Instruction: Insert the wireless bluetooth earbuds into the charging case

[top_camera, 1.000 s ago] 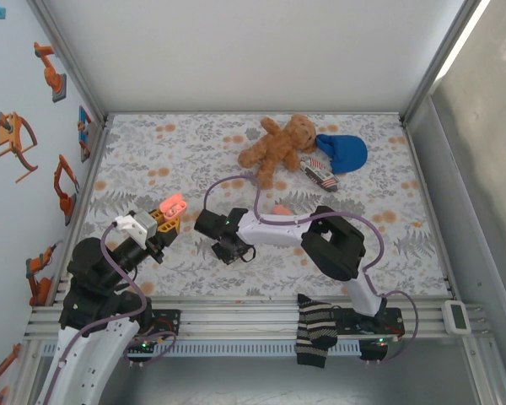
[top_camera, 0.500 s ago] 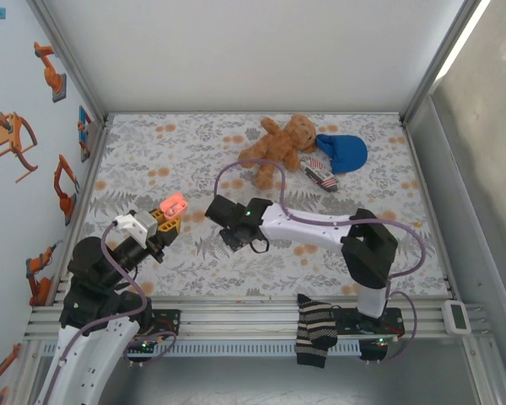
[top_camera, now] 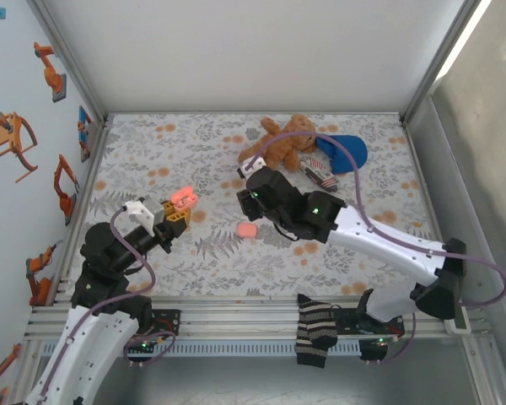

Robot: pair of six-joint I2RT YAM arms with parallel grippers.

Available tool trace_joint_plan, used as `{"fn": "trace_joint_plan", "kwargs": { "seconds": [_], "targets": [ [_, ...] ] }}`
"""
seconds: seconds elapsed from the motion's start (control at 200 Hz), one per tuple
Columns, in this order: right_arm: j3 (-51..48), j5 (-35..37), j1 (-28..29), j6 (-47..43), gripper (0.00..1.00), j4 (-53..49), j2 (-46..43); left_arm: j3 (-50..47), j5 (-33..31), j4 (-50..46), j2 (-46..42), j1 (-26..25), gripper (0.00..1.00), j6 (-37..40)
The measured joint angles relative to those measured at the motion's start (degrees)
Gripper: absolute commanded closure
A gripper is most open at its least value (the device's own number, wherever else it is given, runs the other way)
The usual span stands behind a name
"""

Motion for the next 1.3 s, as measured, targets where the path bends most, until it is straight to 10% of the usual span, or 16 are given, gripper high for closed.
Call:
{"fn": "trace_joint_plan", "kwargs": {
  "seconds": [1.297],
  "targets": [
    [-4.96,-10.71,0.0,-11.08,0.81,20.76,-7.89,0.5,1.84,27.93,22.29,-14.73,1.0,-4.52]
  ]
}}
